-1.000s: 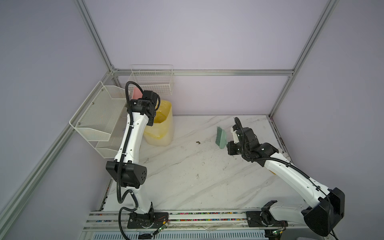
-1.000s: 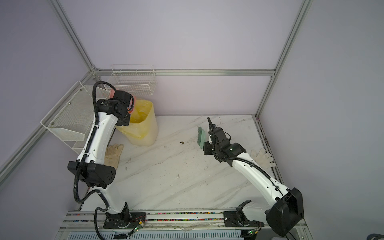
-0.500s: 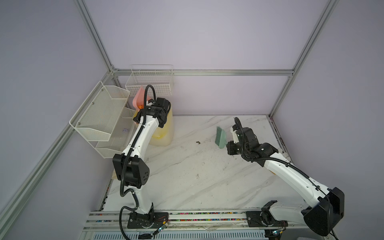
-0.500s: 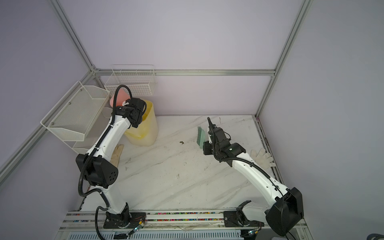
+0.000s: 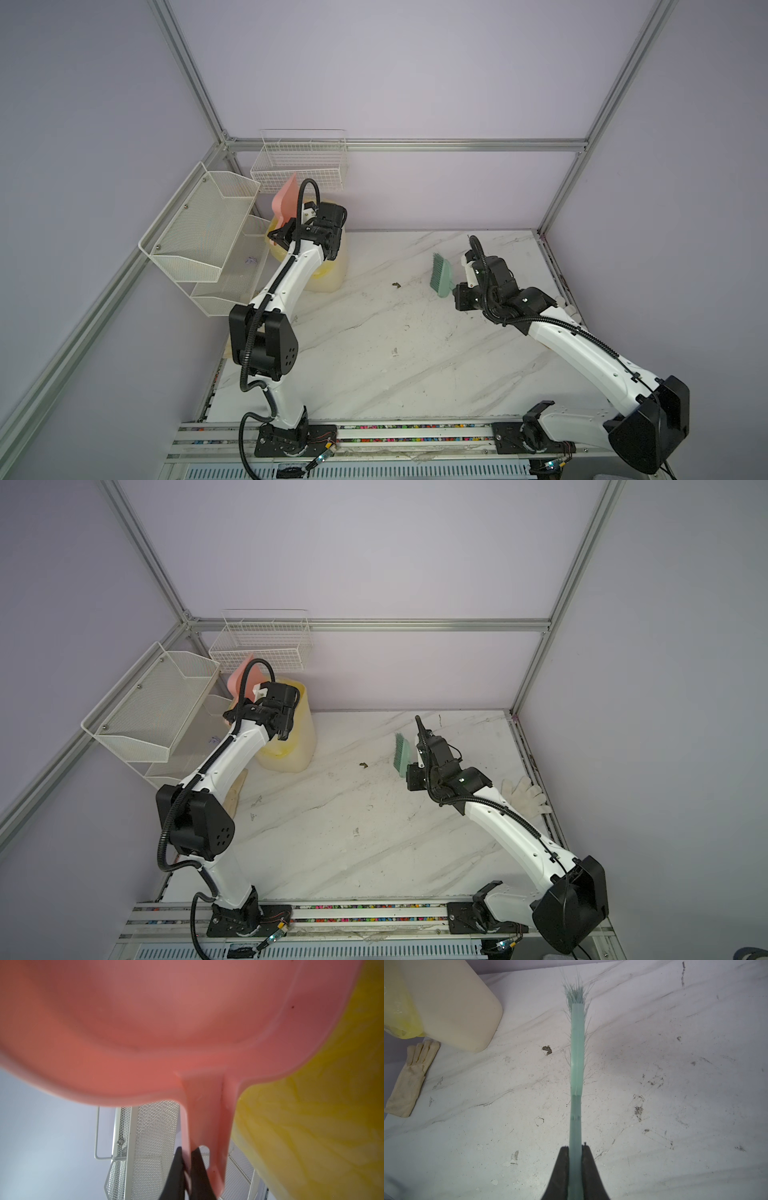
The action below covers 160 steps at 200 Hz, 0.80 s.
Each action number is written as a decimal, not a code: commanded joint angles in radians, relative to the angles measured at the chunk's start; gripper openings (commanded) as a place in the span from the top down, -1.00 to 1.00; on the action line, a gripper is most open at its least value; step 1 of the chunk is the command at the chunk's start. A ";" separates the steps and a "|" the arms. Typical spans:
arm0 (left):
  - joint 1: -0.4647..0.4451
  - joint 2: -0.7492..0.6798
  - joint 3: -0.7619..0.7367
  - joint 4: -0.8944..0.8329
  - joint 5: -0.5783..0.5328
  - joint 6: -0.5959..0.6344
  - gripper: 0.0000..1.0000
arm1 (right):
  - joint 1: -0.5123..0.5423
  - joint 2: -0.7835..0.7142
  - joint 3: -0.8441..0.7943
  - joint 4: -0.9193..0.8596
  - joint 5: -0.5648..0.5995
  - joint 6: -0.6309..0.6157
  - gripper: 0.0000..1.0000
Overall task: Sweep away the paper scraps from the table
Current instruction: 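Tip the pink dustpan over the yellow bin with the left gripper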
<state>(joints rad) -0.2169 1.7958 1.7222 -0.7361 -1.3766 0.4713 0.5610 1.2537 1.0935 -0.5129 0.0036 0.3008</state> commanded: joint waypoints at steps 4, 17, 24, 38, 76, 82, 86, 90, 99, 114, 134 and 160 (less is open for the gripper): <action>-0.012 -0.131 -0.179 0.529 -0.021 0.349 1.00 | -0.006 -0.022 -0.012 0.033 0.009 -0.007 1.00; -0.021 -0.171 -0.321 0.967 0.006 0.679 1.00 | -0.005 -0.024 -0.009 0.034 0.007 -0.006 1.00; -0.030 -0.183 -0.386 1.181 0.034 0.836 1.00 | -0.005 -0.025 -0.009 0.036 0.009 -0.005 1.00; -0.034 -0.171 -0.437 1.386 0.052 0.980 1.00 | -0.006 -0.025 -0.008 0.040 0.010 -0.006 1.00; -0.040 -0.139 -0.388 1.164 0.017 0.828 1.00 | -0.006 -0.015 -0.004 0.044 -0.002 -0.002 1.00; -0.039 -0.132 -0.387 1.173 0.015 0.847 1.00 | -0.006 -0.018 -0.003 0.042 -0.002 0.000 1.00; -0.039 -0.129 -0.388 1.189 0.015 0.863 1.00 | -0.006 -0.020 -0.005 0.042 -0.001 0.000 1.00; -0.041 -0.126 -0.389 1.205 0.016 0.878 1.00 | -0.005 -0.021 -0.005 0.041 0.001 0.001 1.00; -0.042 -0.121 -0.394 1.218 0.022 0.900 1.00 | -0.006 -0.026 -0.006 0.039 0.008 0.001 1.00; -0.046 -0.121 -0.419 1.235 0.047 0.939 1.00 | -0.006 -0.029 -0.006 0.037 0.015 0.001 1.00; -0.047 -0.118 -0.435 1.280 0.047 0.960 1.00 | -0.006 -0.025 -0.006 0.040 0.010 -0.001 1.00; -0.048 -0.120 -0.436 1.291 0.047 0.954 1.00 | -0.006 -0.018 -0.003 0.039 0.007 -0.002 1.00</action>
<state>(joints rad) -0.2405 1.6726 1.3113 0.4450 -1.4296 1.4128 0.5610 1.2530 1.0878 -0.5037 0.0036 0.3012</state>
